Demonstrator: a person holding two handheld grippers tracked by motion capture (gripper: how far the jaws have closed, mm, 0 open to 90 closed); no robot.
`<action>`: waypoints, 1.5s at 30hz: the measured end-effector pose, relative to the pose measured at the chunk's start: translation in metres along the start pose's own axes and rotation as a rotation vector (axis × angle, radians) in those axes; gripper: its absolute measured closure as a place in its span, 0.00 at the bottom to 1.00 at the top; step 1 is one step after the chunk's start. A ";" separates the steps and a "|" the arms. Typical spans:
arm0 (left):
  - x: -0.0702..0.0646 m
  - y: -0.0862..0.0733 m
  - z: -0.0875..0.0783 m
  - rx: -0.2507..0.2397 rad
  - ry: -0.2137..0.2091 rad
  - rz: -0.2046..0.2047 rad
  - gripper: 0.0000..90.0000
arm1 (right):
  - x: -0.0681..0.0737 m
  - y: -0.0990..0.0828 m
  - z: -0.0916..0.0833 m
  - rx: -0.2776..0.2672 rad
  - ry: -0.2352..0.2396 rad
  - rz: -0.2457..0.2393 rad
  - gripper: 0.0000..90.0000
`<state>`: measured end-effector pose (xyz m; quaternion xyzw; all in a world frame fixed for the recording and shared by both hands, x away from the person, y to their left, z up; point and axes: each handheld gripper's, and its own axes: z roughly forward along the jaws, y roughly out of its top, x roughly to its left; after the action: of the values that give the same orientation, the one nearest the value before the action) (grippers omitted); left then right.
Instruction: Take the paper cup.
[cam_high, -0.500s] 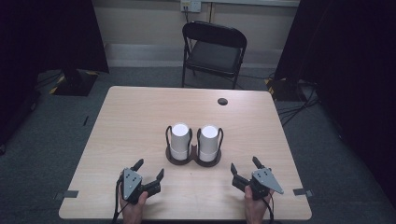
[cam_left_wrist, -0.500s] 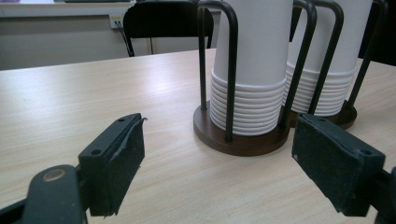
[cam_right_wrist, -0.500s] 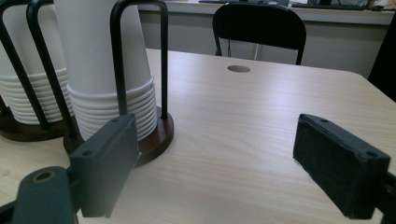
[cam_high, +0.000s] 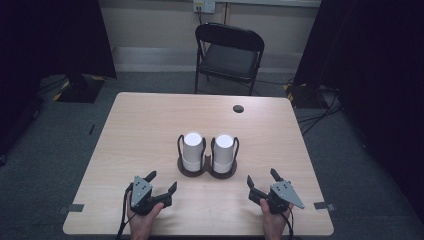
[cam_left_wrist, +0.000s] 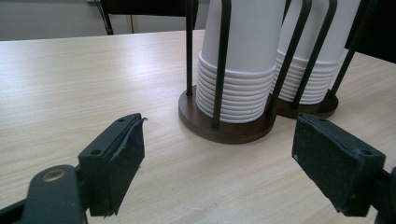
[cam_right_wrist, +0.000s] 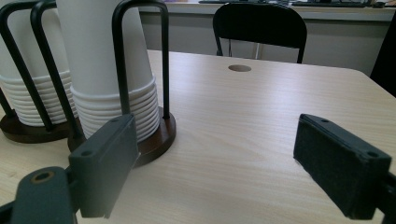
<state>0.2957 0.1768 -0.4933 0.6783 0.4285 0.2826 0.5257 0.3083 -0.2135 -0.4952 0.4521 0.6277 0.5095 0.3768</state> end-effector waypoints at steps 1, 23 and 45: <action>0.000 0.000 0.000 0.000 -0.007 0.000 0.19 | 0.000 0.000 0.000 0.003 0.002 0.001 0.15; -0.024 0.024 0.009 -0.034 -0.124 -0.017 0.25 | 0.000 0.000 0.001 0.007 -0.004 0.003 0.15; -0.046 0.061 0.026 -0.143 -0.345 0.075 0.43 | 0.001 0.000 0.000 0.005 -0.004 0.000 0.15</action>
<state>0.3135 0.1192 -0.4395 0.6931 0.2853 0.2114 0.6273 0.3081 -0.2127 -0.4951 0.4542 0.6281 0.5071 0.3770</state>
